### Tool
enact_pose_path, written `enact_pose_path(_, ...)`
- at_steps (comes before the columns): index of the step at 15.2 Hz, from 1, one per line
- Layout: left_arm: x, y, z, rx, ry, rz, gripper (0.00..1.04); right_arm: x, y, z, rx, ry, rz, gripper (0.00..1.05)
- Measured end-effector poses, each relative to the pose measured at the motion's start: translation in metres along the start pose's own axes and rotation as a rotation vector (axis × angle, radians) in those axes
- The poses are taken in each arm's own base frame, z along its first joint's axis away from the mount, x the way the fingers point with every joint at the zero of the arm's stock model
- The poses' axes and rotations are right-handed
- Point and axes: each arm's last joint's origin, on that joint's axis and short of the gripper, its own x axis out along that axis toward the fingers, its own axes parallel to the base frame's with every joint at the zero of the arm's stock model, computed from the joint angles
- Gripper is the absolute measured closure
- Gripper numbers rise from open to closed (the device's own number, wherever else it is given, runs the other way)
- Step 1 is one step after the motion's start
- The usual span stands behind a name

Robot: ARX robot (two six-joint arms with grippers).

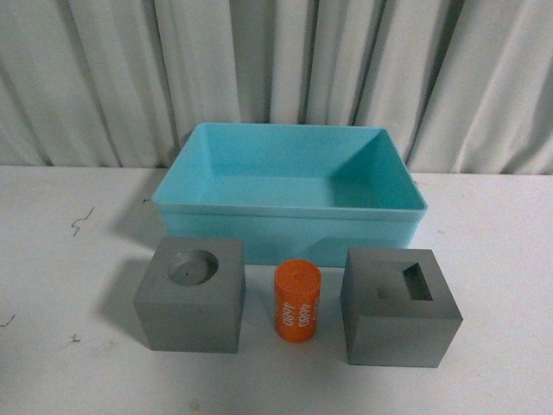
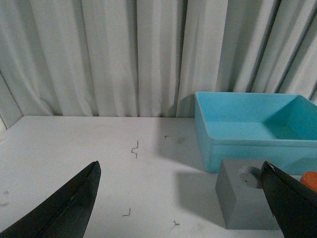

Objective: Place gray and orange parts in blue box

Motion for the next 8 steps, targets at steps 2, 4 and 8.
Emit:
enact_pose_path(2,0.0,0.0,0.0,0.0,0.0,0.0,0.07,0.027,0.013,-0.001,-0.046,0.018,0.045,0.06)
enact_pose_path(4,0.0,0.0,0.0,0.0,0.0,0.0,0.07,0.05,0.03,-0.003,-0.053,0.032,0.069,0.06)
enact_pose_path(8,0.0,0.0,0.0,0.0,0.0,0.0,0.07,0.082,0.065,-0.021,-0.025,0.109,0.123,0.06)
